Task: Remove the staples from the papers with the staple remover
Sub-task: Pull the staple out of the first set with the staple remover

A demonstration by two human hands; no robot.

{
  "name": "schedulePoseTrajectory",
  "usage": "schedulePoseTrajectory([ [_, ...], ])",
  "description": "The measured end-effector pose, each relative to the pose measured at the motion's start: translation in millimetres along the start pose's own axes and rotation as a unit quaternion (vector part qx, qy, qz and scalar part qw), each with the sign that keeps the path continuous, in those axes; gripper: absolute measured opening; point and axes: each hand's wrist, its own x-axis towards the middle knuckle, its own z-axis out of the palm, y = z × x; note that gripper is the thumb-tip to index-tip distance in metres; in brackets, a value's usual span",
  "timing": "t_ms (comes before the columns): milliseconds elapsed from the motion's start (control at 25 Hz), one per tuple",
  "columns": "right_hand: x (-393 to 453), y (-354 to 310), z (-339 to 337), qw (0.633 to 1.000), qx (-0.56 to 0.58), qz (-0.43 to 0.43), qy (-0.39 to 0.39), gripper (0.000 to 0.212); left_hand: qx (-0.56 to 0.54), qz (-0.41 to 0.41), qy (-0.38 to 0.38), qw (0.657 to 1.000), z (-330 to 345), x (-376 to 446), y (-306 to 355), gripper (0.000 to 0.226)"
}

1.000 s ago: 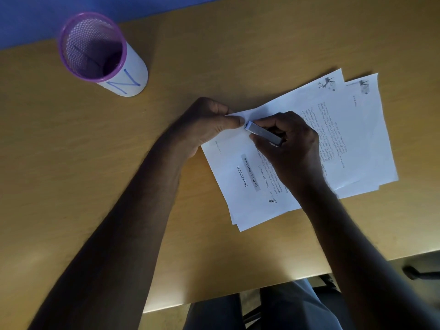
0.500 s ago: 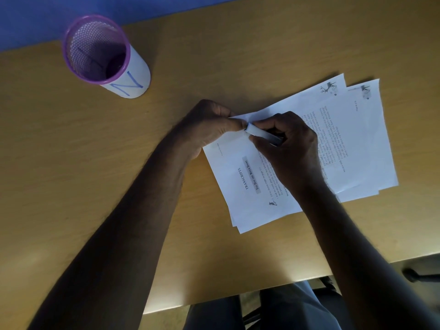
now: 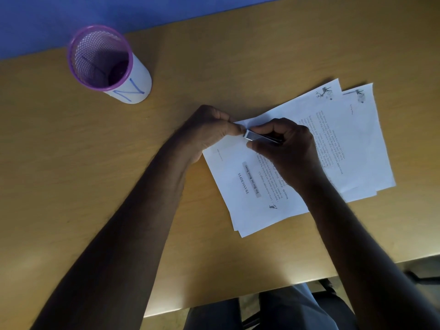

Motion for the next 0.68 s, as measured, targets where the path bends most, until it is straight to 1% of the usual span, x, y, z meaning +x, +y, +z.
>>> schedulePoseTrajectory([
  [160, -2.2, -1.9, -0.4, 0.999, 0.039, 0.022, 0.016, 0.024, -0.010, -0.001, 0.005, 1.000, 2.2, 0.3, 0.8, 0.016],
  [280, -7.1, -4.7, 4.5, 0.999, 0.031, -0.002, 0.009, 0.024, -0.018, -0.003, 0.009, 1.000, 2.0, 0.6, 1.1, 0.015],
  [360, -12.3, -5.1, 10.1, 1.000, 0.004, -0.026, 0.010, 0.022, -0.022, 0.002, 0.008, 1.000, 3.0, 2.0, -0.4, 0.026],
  [440, -13.1, -5.2, 10.2, 1.000, 0.018, -0.016, 0.015, 0.024, -0.024, 0.007, 0.002, 1.000, 2.4, 2.2, -1.7, 0.034],
  [560, -7.1, 0.4, 2.7, 0.999, 0.012, -0.006, 0.033, 0.021, -0.017, 0.003, -0.004, 1.000, 0.2, 3.4, -1.6, 0.026],
  [680, -2.7, 2.7, -0.2, 0.999, -0.007, -0.011, 0.032, 0.019, -0.020, -0.003, -0.009, 1.000, -1.3, 2.9, -0.9, 0.018],
])
